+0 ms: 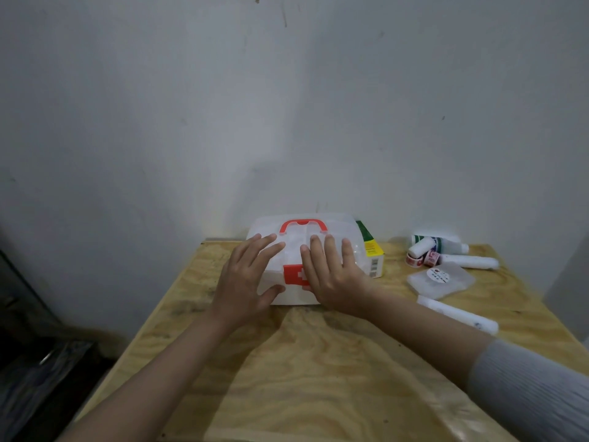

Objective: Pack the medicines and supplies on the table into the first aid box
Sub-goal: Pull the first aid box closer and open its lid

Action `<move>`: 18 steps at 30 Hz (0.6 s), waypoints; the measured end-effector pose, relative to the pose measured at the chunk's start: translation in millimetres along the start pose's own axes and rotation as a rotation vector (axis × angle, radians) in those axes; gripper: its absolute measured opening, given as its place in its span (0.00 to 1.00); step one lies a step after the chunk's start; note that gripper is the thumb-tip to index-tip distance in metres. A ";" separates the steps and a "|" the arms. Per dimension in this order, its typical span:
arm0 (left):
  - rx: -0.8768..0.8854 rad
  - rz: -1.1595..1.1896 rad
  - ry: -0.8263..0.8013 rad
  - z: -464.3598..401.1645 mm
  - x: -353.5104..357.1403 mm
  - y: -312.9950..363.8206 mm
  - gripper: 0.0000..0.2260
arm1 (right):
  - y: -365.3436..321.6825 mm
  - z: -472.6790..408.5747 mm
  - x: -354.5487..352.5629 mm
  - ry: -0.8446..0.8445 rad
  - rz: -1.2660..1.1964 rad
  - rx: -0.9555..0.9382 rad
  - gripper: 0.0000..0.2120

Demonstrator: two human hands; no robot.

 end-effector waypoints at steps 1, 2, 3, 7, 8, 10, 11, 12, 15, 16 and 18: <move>0.003 -0.003 0.001 0.0 -0.7 1.5 0.31 | -0.7 -0.4 0.4 -0.008 0.006 -0.007 0.29; 0.006 -0.005 0.003 0.1 -1.1 2.5 0.31 | -0.8 -0.5 0.7 -0.014 0.008 -0.015 0.29; 0.007 -0.005 0.004 0.2 -1.6 3.4 0.31 | -0.3 -0.3 0.8 -0.019 0.011 -0.019 0.28; 0.002 -0.008 0.007 -0.5 -0.9 4.1 0.31 | 3.0 -1.4 1.2 -0.051 0.018 -0.017 0.25; -0.002 -0.013 0.008 -0.6 0.1 3.6 0.31 | 3.1 -1.9 1.2 -0.062 0.012 -0.024 0.24; -0.008 -0.021 0.004 -1.1 1.7 2.9 0.32 | 4.1 -2.3 0.8 -0.074 0.011 -0.027 0.24; -0.010 -0.025 0.003 -1.4 2.3 2.7 0.32 | 4.7 -2.5 1.1 -0.079 0.015 -0.026 0.24; -0.012 -0.028 0.002 -1.7 2.8 2.7 0.32 | 5.3 -2.6 1.5 -0.084 0.016 -0.026 0.24; -0.021 -0.038 0.004 -2.1 3.5 3.3 0.32 | 5.3 -2.2 2.8 -0.114 0.023 -0.043 0.23; -0.024 -0.040 0.004 -2.1 3.3 3.8 0.33 | 5.5 -2.1 3.3 -0.121 0.028 -0.050 0.23; -0.027 -0.039 0.003 -2.4 3.2 4.3 0.33 | 6.7 -2.9 3.1 -0.130 0.038 -0.058 0.22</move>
Point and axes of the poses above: each hand's wrist, its own z-axis away from the middle knuckle, its own x-axis out of the palm, y = z × x, the point moved 5 cm from there along -z, towards the middle knuckle, and after that the axes turned 11 degrees about -x, right-handed, at the moved point
